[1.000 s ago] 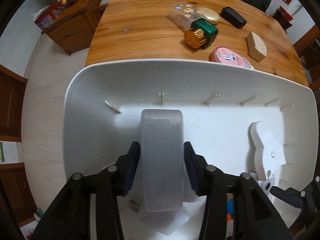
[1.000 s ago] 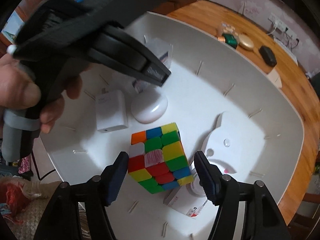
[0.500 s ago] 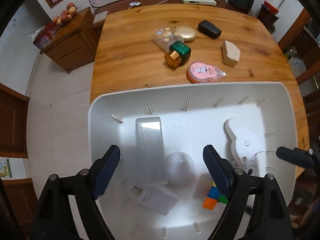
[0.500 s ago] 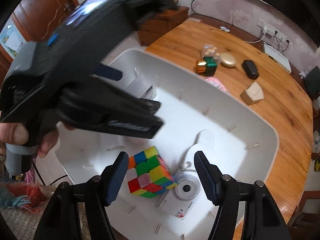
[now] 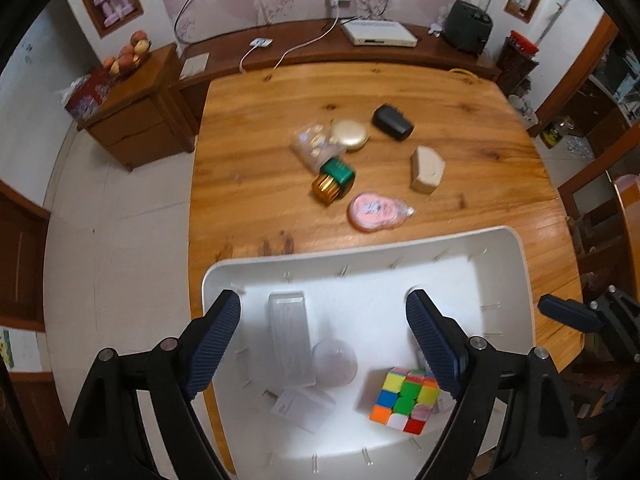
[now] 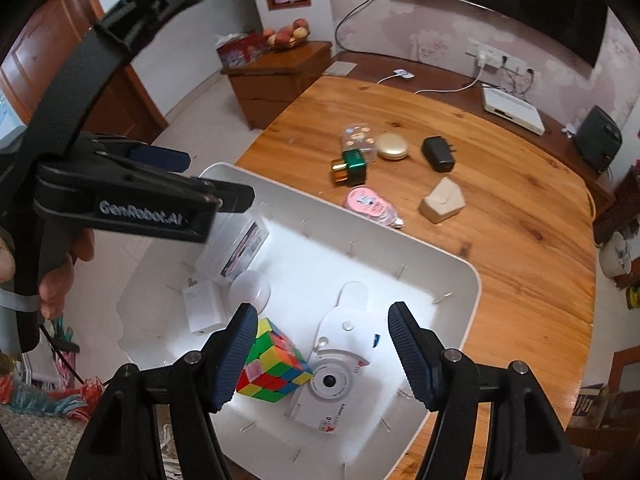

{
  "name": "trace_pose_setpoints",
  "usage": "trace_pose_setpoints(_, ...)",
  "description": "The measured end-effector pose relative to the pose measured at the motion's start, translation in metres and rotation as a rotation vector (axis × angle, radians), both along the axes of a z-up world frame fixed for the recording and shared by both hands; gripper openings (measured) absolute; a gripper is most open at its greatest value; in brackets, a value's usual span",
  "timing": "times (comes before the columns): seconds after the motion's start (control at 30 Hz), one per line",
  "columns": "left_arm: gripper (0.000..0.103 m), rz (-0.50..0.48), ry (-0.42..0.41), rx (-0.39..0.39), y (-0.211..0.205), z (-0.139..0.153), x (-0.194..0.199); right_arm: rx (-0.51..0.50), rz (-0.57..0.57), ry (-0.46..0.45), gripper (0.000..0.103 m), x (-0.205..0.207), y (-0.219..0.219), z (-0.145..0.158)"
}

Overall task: Organize rigid objects
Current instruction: 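Withdraw both open tools from the tray back over the table objects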

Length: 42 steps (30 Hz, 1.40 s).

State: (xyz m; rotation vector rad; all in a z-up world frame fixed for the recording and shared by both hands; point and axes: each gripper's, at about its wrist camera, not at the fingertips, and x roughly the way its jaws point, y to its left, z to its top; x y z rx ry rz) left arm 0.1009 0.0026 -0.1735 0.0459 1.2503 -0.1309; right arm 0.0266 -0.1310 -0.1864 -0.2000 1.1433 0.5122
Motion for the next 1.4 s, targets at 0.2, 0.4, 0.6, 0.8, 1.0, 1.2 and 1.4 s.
trace_pose_setpoints(0.2,0.087,-0.040,-0.027,0.007,-0.008,0.012,0.013,-0.004,-0.048,-0.007,0.069,0.004,-0.010,0.005)
trace_pose_setpoints(0.4,0.087,-0.071,-0.043,0.012,-0.013,0.019,0.028,0.012,-0.120,-0.020,0.069,0.008,-0.019,0.011)
trace_pose_setpoints(0.6,0.087,-0.095,-0.044,0.006,-0.010,0.024,0.050,0.016,-0.191,-0.015,0.069,0.018,-0.030,0.011)
trace_pose_setpoints(0.8,0.087,-0.094,-0.038,-0.003,-0.003,0.025,0.082,0.005,-0.242,-0.025,0.069,0.042,-0.037,0.015)
trace_pose_setpoints(1.0,0.087,-0.074,-0.014,-0.020,0.004,0.020,0.114,-0.032,-0.251,-0.071,0.069,0.069,-0.033,0.023)
trace_pose_setpoints(1.2,0.087,-0.044,0.022,-0.045,0.009,0.007,0.144,-0.130,-0.215,-0.144,0.069,0.096,-0.028,0.035)
trace_pose_setpoints(1.4,0.087,-0.022,0.062,-0.062,0.008,-0.008,0.166,-0.235,-0.188,-0.175,0.069,0.126,-0.035,0.041)
